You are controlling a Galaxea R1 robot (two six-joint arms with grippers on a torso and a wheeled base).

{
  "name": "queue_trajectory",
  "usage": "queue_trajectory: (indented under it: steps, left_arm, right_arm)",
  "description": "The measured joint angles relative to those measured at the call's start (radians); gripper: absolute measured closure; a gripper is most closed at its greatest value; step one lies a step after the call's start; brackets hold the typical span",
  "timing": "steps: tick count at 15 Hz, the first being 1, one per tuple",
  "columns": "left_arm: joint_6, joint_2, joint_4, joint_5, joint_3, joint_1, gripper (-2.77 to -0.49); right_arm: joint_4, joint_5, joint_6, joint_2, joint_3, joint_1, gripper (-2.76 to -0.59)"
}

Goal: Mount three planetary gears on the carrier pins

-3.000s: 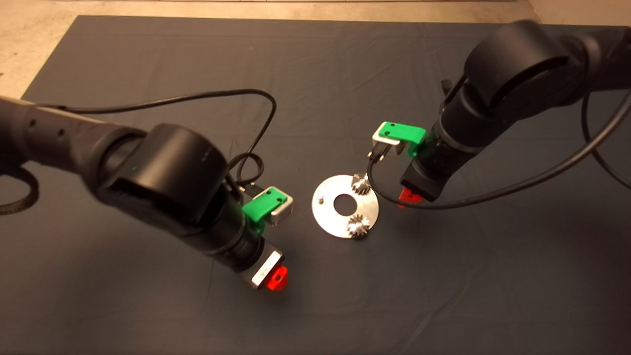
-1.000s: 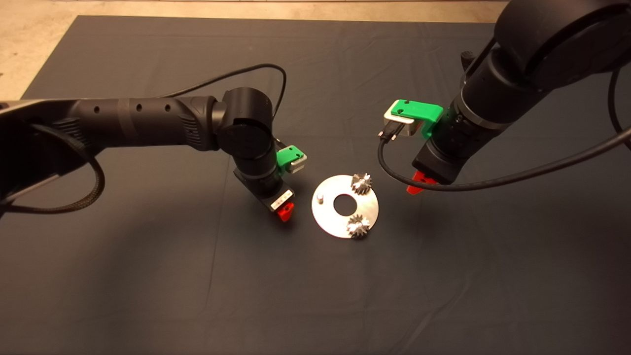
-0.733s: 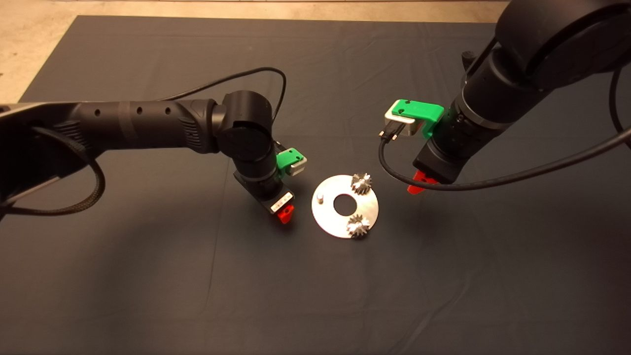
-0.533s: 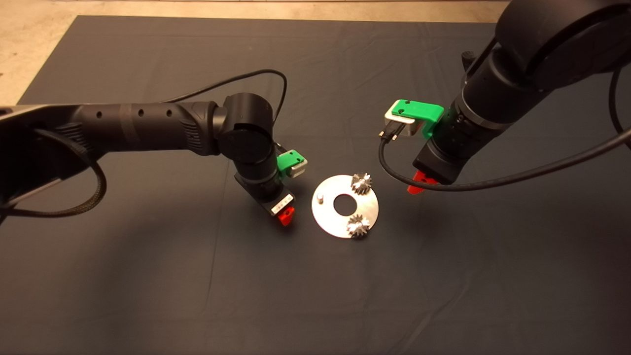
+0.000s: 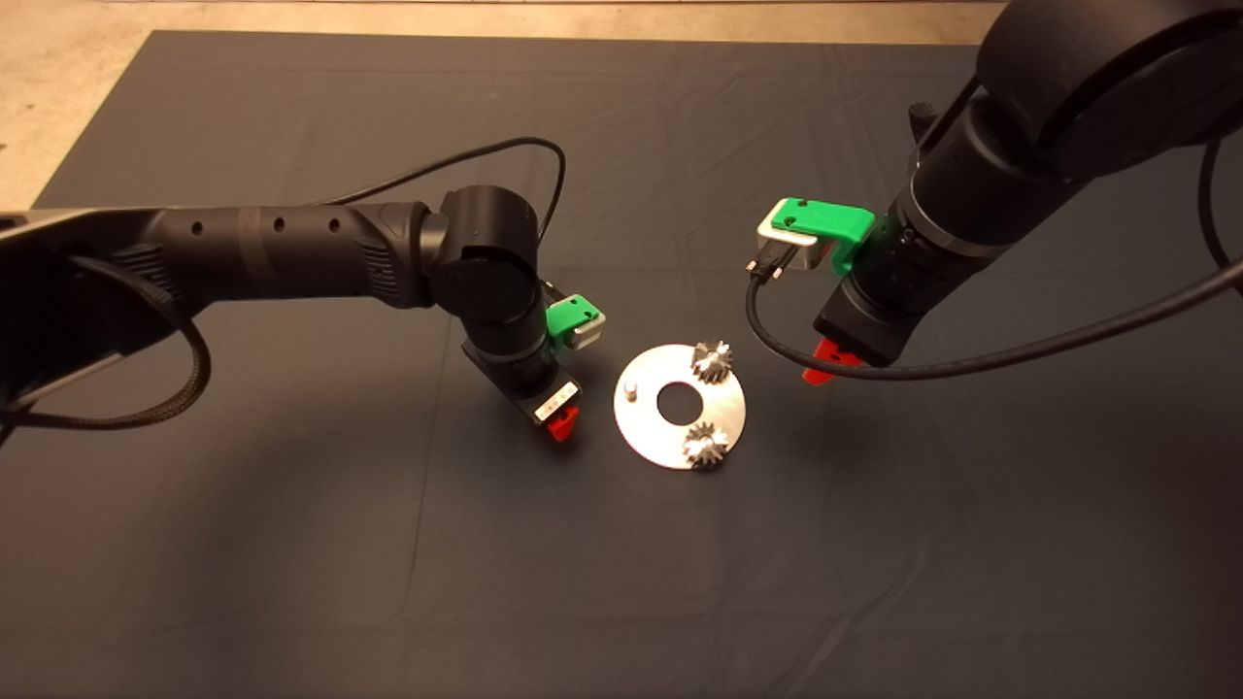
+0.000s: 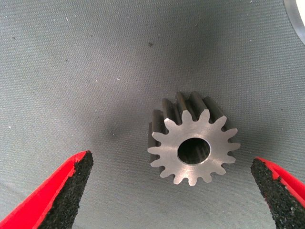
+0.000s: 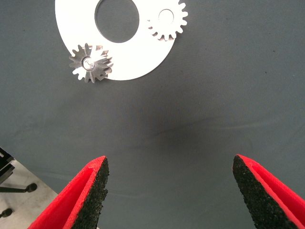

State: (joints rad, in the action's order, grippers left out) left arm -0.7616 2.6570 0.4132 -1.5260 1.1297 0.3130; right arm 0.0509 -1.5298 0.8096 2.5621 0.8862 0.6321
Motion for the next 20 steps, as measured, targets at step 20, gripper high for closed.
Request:
queue_trajectory:
  steps: [20]
  left_arm:
    - [-0.037, 0.008, 0.003, 0.021, 0.003, 0.000, -1.96]
  right_arm:
    - [0.000, 0.000, 0.000, 0.000, 0.000, 0.000, -1.91]
